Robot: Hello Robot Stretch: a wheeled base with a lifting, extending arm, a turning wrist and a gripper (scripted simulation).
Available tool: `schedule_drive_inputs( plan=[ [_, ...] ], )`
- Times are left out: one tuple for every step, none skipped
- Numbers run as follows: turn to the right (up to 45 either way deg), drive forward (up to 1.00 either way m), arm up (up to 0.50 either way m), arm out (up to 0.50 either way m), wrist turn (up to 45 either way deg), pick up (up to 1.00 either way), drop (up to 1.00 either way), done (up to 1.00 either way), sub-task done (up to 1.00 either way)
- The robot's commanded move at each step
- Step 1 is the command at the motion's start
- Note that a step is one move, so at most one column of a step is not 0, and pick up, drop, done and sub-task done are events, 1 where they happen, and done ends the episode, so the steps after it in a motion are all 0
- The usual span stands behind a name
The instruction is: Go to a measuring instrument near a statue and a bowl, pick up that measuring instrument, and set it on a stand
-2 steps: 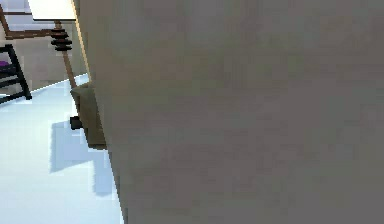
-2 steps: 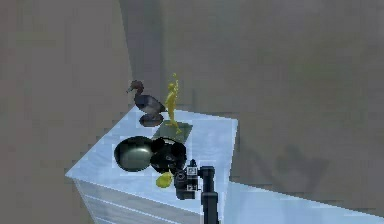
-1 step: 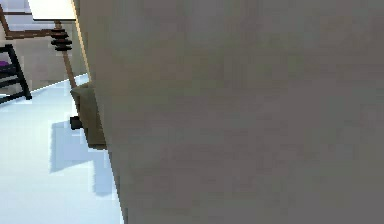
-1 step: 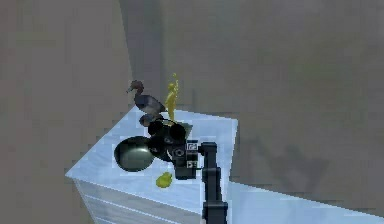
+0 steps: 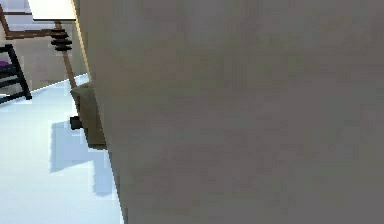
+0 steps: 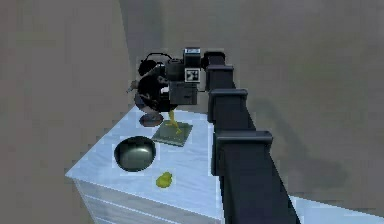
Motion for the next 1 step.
schedule_drive_inputs(
  plan=[
    [0.0,0.0,0.0,0.0,-45.0,0.0,0.0,0.0,0.0]
  ],
)
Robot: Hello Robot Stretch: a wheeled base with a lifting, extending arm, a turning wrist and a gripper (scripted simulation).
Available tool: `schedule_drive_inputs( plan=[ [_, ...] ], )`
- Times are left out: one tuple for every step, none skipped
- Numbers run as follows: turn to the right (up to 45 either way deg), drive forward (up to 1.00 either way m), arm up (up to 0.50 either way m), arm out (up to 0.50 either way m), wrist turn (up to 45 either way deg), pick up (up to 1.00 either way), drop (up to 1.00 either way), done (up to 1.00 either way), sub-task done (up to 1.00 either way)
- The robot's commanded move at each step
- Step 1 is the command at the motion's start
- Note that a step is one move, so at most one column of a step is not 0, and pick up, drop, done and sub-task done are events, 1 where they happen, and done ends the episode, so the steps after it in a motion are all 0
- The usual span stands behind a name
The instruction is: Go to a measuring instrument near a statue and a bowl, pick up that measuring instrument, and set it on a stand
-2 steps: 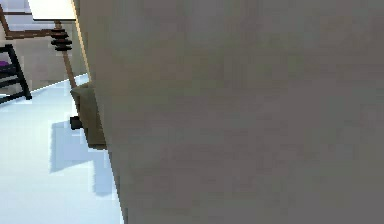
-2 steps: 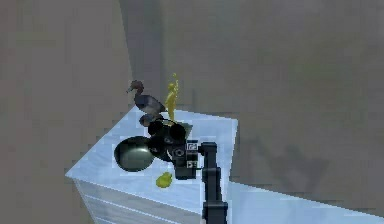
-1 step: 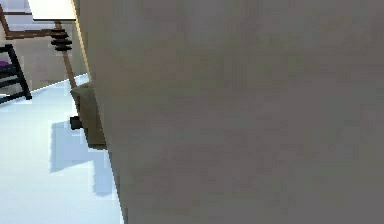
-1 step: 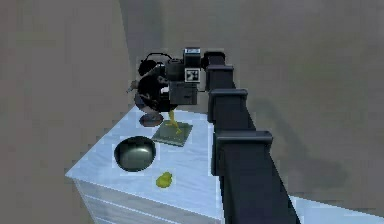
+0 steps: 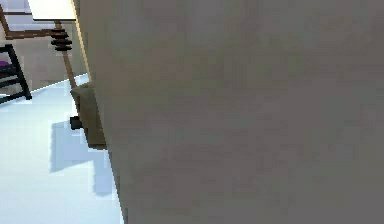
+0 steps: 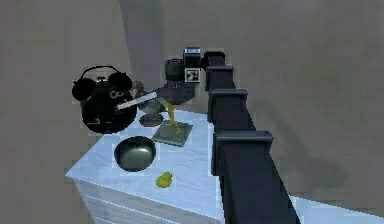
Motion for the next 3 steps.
schedule_drive_inputs(
  plan=[
    [0.0,0.0,0.0,0.0,-45.0,0.0,0.0,0.0,0.0],
    [0.0,0.0,0.0,0.0,-36.0,0.0,0.0,0.0,0.0],
    [0.0,0.0,0.0,-0.3,0.0,0.0,0.0,0.0,0.0]
  ],
)
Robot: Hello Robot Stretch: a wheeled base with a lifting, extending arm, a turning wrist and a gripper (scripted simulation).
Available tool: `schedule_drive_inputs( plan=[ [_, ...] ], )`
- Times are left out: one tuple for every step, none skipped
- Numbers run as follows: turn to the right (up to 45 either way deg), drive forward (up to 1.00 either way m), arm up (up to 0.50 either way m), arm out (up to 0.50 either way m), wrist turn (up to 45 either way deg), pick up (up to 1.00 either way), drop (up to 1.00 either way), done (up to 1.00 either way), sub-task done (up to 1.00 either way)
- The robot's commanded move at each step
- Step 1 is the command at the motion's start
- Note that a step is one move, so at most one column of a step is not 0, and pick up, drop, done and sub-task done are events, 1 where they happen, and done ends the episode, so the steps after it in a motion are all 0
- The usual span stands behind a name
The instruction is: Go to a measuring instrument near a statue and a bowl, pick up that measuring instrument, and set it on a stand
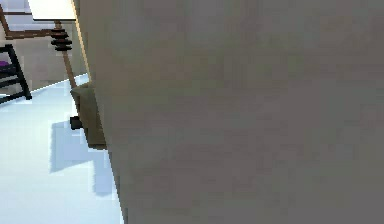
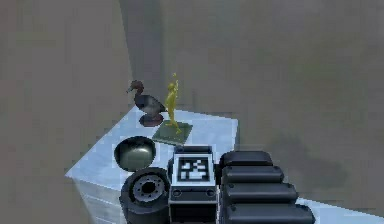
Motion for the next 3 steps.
schedule_drive_inputs(
  plan=[
    [-45.0,0.0,0.0,0.0,0.0,0.0,0.0,0.0,0.0],
    [-18.0,0.0,0.0,0.0,0.0,0.0,0.0,0.0,0.0],
    [-3.0,0.0,0.0,0.0,0.0,0.0,0.0,0.0,0.0]
  ],
)
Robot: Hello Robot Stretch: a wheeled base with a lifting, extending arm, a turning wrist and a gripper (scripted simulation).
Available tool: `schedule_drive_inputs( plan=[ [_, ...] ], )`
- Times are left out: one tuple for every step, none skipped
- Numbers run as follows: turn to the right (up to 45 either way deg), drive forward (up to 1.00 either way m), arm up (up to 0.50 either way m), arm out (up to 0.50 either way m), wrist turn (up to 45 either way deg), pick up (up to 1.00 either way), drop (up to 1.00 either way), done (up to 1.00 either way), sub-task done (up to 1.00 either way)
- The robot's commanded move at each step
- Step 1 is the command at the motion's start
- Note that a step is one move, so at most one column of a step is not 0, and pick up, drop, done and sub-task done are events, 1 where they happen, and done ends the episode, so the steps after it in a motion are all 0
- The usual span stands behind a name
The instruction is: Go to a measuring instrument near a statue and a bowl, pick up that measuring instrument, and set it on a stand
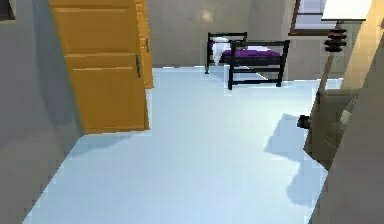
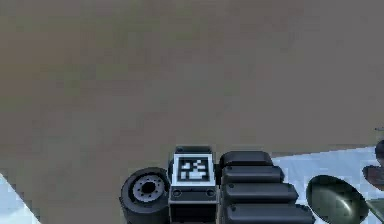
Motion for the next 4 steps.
schedule_drive_inputs(
  plan=[
    [0.0,1.0,0.0,0.0,0.0,0.0,0.0,0.0,0.0],
    [0.0,1.0,0.0,0.0,0.0,0.0,0.0,0.0,0.0],
    [-6.0,0.0,0.0,0.0,0.0,0.0,0.0,0.0,0.0],
    [0.0,0.2,0.0,0.0,0.0,0.0,0.0,0.0,0.0]
  ],
)
